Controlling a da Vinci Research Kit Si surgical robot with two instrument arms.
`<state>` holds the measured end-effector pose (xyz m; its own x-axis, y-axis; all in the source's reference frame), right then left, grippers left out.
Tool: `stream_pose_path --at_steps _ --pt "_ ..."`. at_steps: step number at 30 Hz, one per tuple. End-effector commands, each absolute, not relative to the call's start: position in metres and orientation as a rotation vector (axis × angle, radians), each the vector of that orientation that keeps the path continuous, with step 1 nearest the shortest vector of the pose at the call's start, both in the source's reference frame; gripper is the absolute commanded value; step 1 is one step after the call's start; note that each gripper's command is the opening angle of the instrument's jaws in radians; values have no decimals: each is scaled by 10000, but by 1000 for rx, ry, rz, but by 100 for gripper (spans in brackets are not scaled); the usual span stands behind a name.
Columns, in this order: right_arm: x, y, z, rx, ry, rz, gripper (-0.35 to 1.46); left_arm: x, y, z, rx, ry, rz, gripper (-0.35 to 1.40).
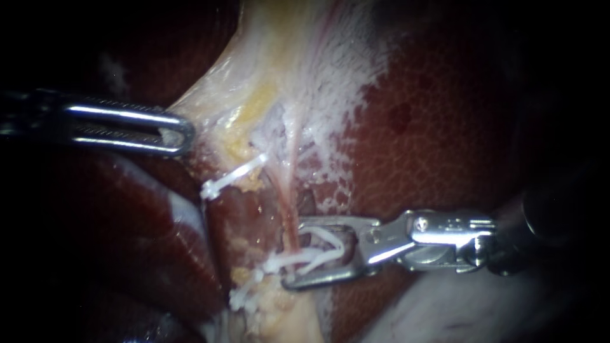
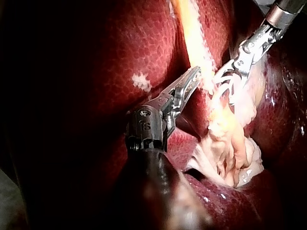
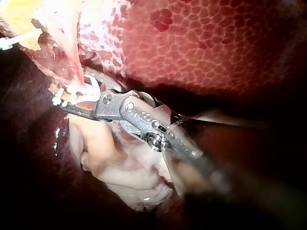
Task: Clipping second clip right tube
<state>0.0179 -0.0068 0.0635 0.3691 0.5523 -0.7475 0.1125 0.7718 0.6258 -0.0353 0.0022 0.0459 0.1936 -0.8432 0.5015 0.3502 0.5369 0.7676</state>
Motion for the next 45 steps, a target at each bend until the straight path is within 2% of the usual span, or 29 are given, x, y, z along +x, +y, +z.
stream_pose_path --at_steps 1,23,26,27,28,34,37,45 --pt "179 -68 634 663 1179 310 59 -353 22 461 559 -1070 -900 -16" --pt "182 -69 626 682 1169 329 49 -352 24 464 557 -1070 -902 -16" --pt "181 -68 625 687 1168 334 29 -351 24 464 557 -1070 -902 -16" --pt "180 -67 625 691 1166 339 11 -351 25 465 557 -1070 -902 -16" --pt "180 -67 625 694 1165 344 0 -352 25 465 557 -1070 -902 -16" --pt "179 -59 633 694 1164 344 -29 -353 25 465 556 -1070 -903 -16" --pt "176 -56 636 695 1165 343 -35 -353 25 466 556 -1070 -903 -16" --pt "174 -57 638 706 1160 356 -35 -353 26 466 556 -1070 -903 -16"
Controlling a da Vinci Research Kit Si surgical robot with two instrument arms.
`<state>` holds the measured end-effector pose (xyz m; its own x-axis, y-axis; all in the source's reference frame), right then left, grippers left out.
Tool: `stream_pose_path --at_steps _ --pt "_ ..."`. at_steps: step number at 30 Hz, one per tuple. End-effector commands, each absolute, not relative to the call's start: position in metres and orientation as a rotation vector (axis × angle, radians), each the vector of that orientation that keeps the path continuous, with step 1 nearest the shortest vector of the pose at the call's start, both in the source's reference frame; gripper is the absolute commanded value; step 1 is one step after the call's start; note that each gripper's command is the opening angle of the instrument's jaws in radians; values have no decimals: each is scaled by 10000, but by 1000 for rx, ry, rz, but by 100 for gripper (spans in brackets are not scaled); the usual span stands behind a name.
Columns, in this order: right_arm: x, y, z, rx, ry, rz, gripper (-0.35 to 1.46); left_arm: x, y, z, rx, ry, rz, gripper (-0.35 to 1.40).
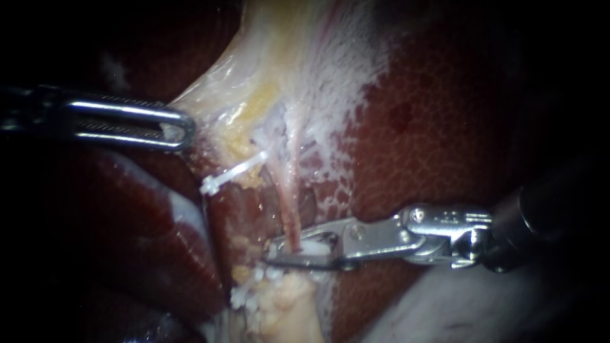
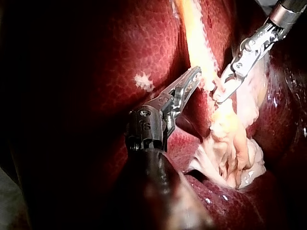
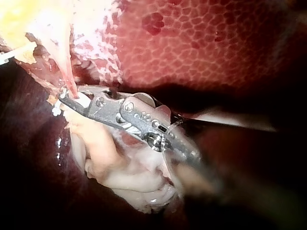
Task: Clipping second clip right tube
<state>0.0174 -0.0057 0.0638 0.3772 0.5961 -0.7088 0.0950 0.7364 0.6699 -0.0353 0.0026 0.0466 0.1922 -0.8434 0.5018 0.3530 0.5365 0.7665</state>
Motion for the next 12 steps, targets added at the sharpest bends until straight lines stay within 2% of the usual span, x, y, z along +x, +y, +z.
stream_pose_path --at_steps 1,12 --pt "174 -57 638 706 1160 356 -35 -353 26 466 556 -1070 -903 -16" --pt "173 -59 640 722 1157 365 -35 -354 27 469 555 -1069 -903 -16"
